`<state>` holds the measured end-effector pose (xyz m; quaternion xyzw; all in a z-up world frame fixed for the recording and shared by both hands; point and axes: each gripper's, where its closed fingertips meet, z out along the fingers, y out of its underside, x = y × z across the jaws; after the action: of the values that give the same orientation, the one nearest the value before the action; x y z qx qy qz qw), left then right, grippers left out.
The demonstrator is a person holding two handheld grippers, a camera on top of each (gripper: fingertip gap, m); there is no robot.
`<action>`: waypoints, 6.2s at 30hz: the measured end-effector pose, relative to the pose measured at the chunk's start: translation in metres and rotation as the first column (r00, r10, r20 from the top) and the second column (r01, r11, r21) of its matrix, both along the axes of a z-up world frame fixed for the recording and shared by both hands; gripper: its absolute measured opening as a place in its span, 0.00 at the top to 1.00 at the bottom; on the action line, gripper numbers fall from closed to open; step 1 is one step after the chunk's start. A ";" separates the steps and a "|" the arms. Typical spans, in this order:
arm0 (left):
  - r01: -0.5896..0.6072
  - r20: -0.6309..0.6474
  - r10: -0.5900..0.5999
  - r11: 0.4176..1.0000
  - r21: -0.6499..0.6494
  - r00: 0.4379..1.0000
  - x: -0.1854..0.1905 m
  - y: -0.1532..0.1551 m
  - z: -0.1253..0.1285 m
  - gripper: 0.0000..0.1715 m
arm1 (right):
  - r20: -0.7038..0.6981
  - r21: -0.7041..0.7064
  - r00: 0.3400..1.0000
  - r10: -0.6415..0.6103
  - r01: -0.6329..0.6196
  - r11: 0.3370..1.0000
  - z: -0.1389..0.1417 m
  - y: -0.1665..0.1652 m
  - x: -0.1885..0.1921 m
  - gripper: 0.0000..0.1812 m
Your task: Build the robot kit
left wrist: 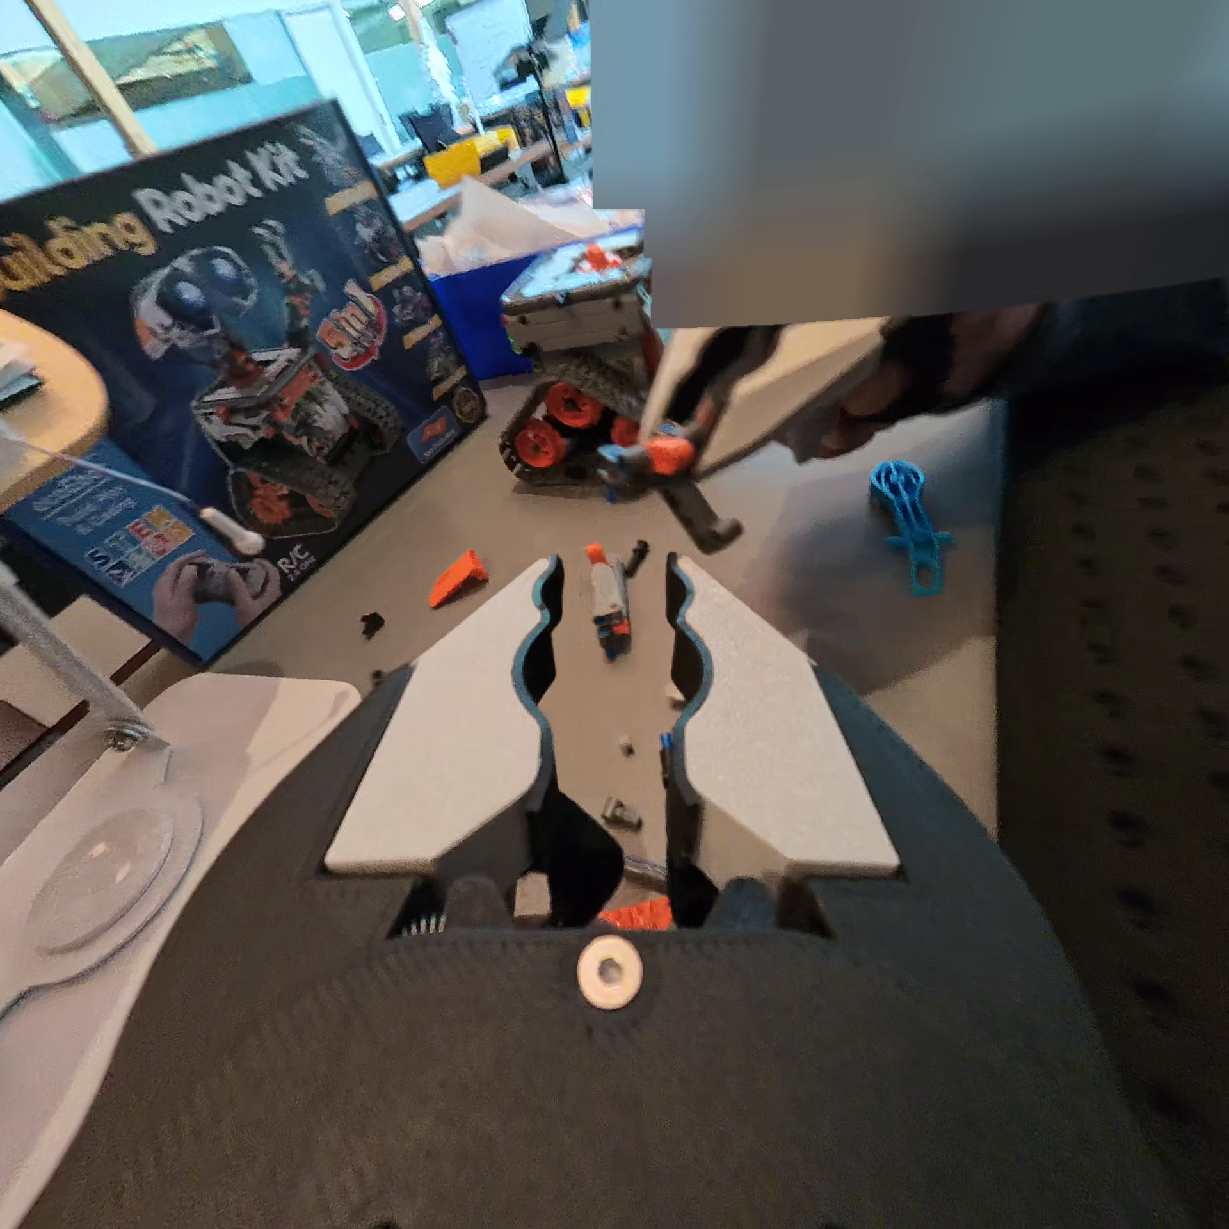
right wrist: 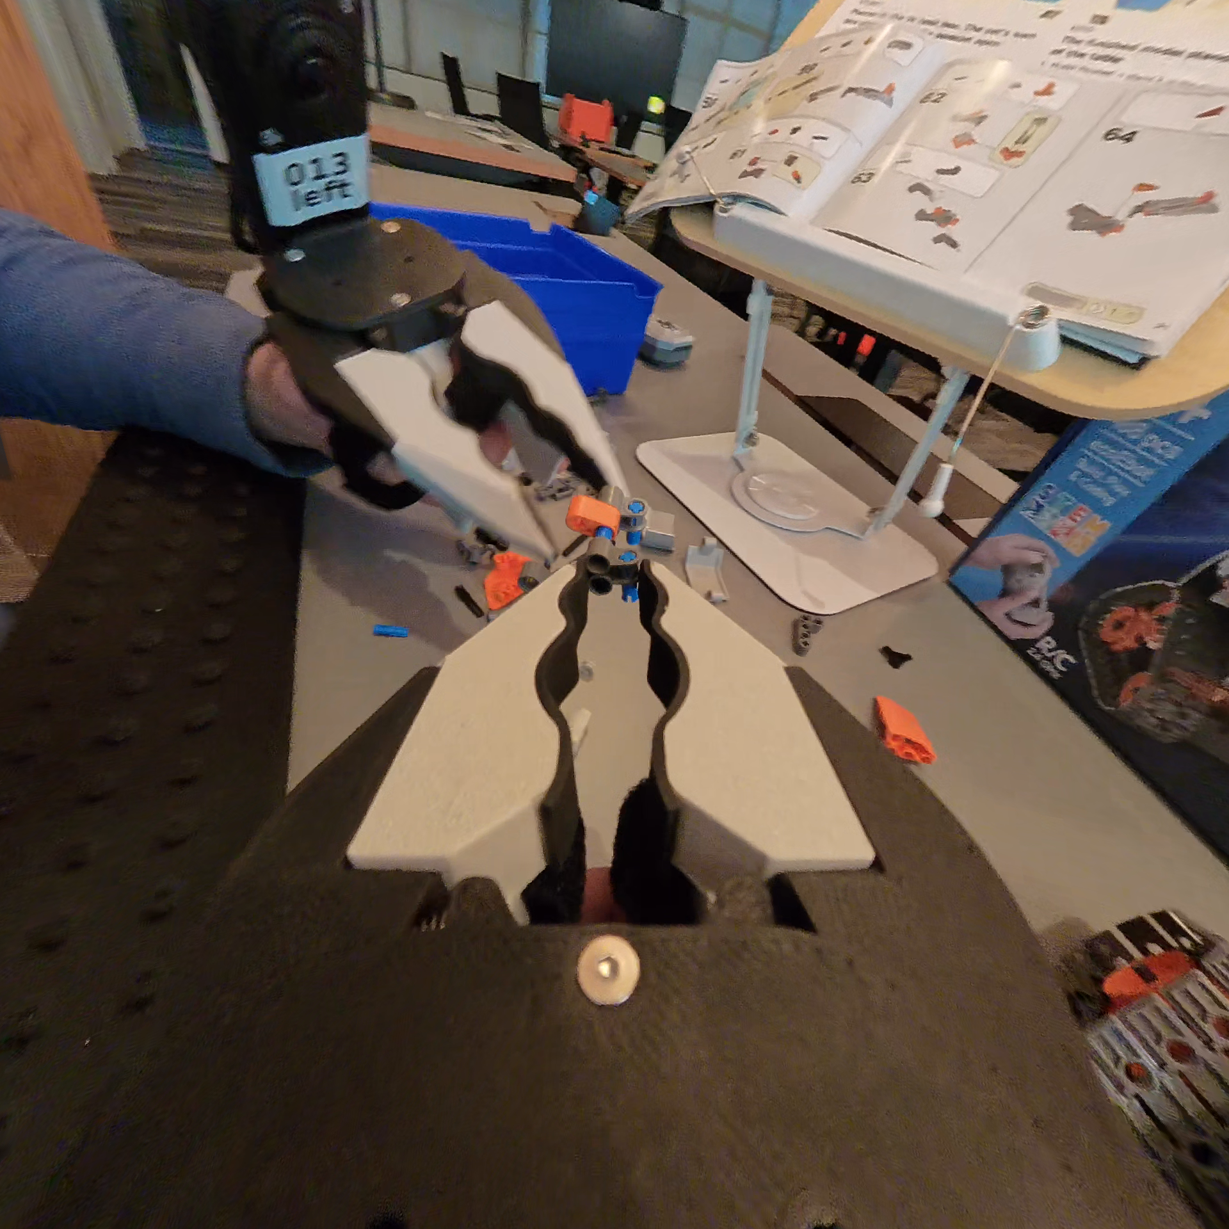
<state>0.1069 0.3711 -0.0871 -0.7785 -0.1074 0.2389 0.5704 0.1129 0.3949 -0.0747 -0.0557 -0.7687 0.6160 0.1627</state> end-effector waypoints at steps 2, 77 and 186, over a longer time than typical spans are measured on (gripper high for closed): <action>0.030 0.042 -0.034 0.995 0.099 0.999 -0.001 -0.002 0.016 0.84 | 0.001 0.004 0.999 0.032 -0.032 0.999 0.000 -0.001 0.004 0.93; -0.102 -0.068 0.116 0.978 0.181 0.991 0.000 0.020 0.037 0.89 | -0.248 -0.052 0.956 -0.155 0.146 0.988 0.026 0.000 -0.002 0.94; 0.321 0.200 -0.593 0.653 0.685 0.780 0.044 0.022 0.075 0.91 | -0.543 -0.078 0.833 -0.106 0.076 0.994 0.054 -0.004 0.036 0.93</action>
<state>0.1510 0.3935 -0.0117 -0.5804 -0.0907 -0.1333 0.7982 0.1490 0.3911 -0.0207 0.0815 -0.6704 0.6179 0.4027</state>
